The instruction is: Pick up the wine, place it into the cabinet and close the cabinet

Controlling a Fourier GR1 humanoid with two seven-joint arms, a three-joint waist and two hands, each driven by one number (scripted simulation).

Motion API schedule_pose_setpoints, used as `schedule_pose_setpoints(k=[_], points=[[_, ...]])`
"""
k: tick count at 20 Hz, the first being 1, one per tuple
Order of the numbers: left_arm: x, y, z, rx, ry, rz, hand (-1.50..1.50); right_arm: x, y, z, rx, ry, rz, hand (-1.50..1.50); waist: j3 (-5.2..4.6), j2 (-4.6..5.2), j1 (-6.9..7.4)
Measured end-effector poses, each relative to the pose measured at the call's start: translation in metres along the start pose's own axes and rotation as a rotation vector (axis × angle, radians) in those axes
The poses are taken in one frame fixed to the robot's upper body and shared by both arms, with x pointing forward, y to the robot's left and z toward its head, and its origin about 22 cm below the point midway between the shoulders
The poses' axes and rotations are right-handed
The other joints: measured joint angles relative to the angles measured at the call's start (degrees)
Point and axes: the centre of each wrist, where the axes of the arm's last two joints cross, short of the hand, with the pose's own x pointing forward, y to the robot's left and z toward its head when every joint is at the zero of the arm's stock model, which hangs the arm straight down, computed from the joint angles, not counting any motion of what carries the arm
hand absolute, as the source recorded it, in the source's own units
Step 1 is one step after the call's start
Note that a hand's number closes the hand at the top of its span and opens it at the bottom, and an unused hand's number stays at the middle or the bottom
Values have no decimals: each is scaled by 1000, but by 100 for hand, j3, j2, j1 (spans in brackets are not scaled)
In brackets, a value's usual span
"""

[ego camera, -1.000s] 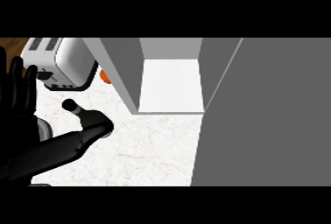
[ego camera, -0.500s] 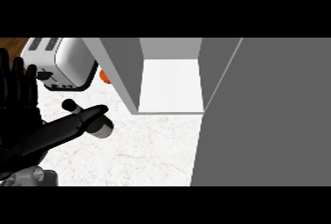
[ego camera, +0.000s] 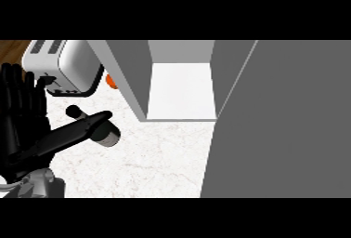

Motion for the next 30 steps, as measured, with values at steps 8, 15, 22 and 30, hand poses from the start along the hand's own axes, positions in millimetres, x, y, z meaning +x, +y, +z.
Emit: schedule_pose_setpoints(k=[8,15,22,30], points=[[-39,16,9,20,56,-23,-150,6,-1,-1,-12,-18,5,-150,0,-3,2],[-79,26,11,47,83,-33,-150,8,-5,-1,-29,-20,20,-150,0,-1,-8],[-122,40,22,49,103,-34,-150,13,-4,-2,-28,-37,16,-150,-2,-1,-10],[-161,60,28,53,146,-25,-150,13,-2,-3,-14,-44,10,-150,0,1,-6]])
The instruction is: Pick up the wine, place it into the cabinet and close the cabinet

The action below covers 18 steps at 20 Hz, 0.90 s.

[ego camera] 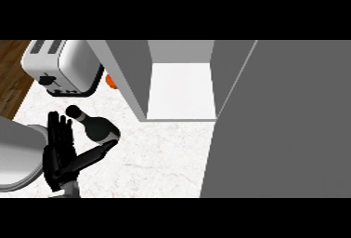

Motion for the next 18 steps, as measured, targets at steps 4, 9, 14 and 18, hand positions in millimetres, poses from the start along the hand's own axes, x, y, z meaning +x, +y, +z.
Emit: schedule_pose_setpoints(k=[4,9,14,18], points=[[-14,4,-4,4,26,6,-150,4,-2,0,-8,-9,9,-150,0,-1,-5],[-33,9,4,5,44,21,-150,9,-3,-2,-11,-26,12,-150,0,-5,-4],[-54,17,-4,14,64,64,-150,8,3,-2,14,-21,-2,-150,-4,-2,-23],[-69,19,-4,8,73,92,-150,7,0,-1,-5,-16,0,-150,-1,0,-21]])
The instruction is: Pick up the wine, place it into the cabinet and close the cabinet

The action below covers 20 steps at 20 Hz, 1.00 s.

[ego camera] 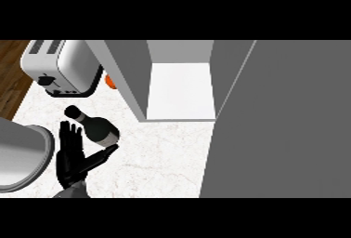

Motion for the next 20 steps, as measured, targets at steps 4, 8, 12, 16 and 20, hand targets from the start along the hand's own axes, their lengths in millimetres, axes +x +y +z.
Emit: schedule_pose_setpoints(k=[4,8,12,16,20], points=[[-9,4,-7,-18,-1,2,-150,-3,0,1,-2,12,-7,-150,-1,3,-1],[-16,0,-15,-36,-12,-3,-150,-3,2,0,7,7,-11,-150,-1,4,-5],[-22,-8,-22,-36,-22,24,150,-6,2,0,-3,16,-17,-150,-1,8,-5],[-27,-5,-24,-72,-36,67,150,-7,-1,1,-14,20,-10,-150,1,8,-12],[-25,-14,-32,-136,-74,7,150,-8,-2,2,-18,25,-5,-150,4,6,-31]])
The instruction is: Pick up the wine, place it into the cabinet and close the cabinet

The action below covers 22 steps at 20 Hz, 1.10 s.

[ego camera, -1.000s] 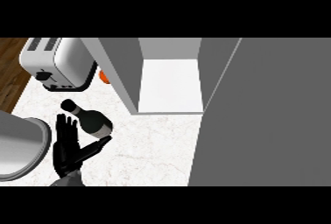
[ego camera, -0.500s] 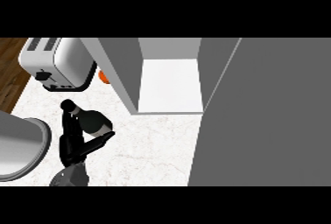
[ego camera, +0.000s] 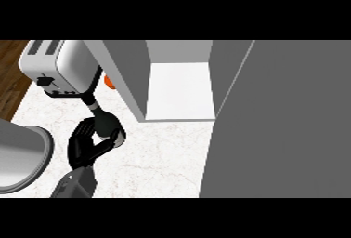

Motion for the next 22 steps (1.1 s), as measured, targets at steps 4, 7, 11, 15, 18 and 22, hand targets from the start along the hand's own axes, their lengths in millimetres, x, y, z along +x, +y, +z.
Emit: schedule_pose_setpoints(k=[4,7,11,15,18,22], points=[[2,-7,-5,-54,-68,-89,150,0,-1,-1,-5,-2,3,-150,-2,-1,11],[2,-17,-6,-133,-94,-109,150,0,-1,-1,-3,-3,6,-150,-1,-6,16],[-1,-31,2,-313,-105,-85,150,0,1,-3,9,2,3,-150,0,-19,24],[4,-42,7,-413,-153,-65,150,2,0,-4,2,-12,4,-150,0,-22,60],[15,-55,9,-452,-215,-50,150,0,-3,-2,-7,4,7,-150,4,-34,80],[38,-83,10,-506,-254,-23,150,2,-7,-4,-24,-2,16,-150,6,-39,95]])
